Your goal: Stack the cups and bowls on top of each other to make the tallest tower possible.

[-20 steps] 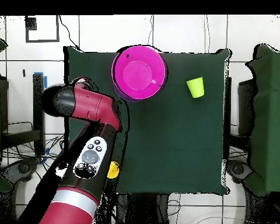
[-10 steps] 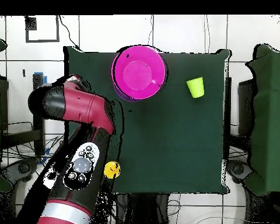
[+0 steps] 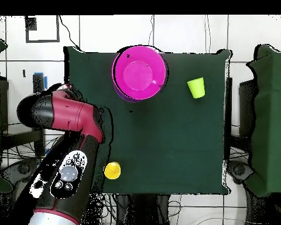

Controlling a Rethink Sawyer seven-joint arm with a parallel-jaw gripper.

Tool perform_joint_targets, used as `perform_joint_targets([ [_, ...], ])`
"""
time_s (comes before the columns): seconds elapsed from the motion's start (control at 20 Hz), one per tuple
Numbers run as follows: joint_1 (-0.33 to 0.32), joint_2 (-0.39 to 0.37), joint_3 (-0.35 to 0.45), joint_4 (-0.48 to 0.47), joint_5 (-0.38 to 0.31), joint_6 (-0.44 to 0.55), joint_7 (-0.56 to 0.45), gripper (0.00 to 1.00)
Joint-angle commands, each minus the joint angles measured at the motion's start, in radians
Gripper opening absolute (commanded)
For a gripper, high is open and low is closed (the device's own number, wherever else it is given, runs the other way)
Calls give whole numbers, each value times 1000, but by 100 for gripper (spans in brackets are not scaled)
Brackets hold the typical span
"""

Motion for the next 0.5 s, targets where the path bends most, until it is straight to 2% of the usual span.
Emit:
perform_joint_targets([
  [0.05,10,27,93,125,20,78,215,100],
  [0.5,-26,16,144,196,30,-17,147,100],
])
